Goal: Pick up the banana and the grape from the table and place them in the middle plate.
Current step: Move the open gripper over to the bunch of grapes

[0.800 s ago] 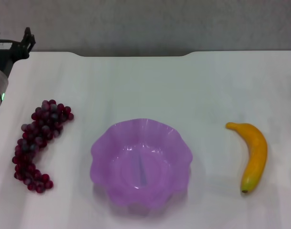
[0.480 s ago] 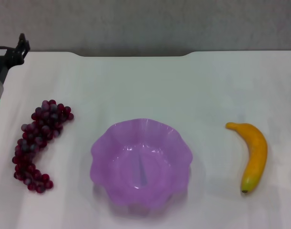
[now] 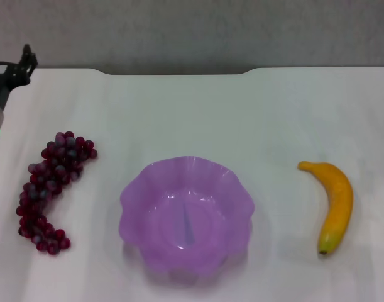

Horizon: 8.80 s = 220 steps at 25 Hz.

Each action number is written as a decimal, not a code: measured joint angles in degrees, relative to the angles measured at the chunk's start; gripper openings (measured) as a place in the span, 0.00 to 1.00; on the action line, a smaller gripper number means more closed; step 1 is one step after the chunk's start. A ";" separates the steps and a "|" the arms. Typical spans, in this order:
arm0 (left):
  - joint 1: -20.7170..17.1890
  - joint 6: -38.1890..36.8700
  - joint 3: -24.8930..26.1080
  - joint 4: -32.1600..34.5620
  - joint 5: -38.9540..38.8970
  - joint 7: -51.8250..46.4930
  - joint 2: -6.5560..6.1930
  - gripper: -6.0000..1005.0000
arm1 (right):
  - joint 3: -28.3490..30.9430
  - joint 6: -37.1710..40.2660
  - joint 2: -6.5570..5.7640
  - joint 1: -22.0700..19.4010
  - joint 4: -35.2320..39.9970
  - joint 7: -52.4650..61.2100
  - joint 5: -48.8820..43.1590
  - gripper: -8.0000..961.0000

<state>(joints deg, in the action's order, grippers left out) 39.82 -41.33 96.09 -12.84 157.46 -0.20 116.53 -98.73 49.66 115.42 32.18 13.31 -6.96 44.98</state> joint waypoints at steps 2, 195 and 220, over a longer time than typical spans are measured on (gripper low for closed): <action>0.06 1.19 -0.23 -0.98 0.35 0.37 0.00 0.81 | -0.02 -0.08 -0.05 -0.17 -0.10 0.36 -0.06 0.95; -0.54 85.42 4.19 -29.50 7.16 18.90 -0.92 0.51 | 0.04 -1.67 -0.11 -1.78 0.49 1.96 -0.16 0.95; -1.30 85.27 4.29 -32.03 7.13 18.96 -0.64 0.40 | 0.04 -1.67 -0.11 -1.80 0.45 1.96 -0.19 0.94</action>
<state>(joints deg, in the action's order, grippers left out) 38.52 43.94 100.38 -44.87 164.59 18.76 115.89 -98.70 47.98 115.31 30.38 13.76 -5.01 44.79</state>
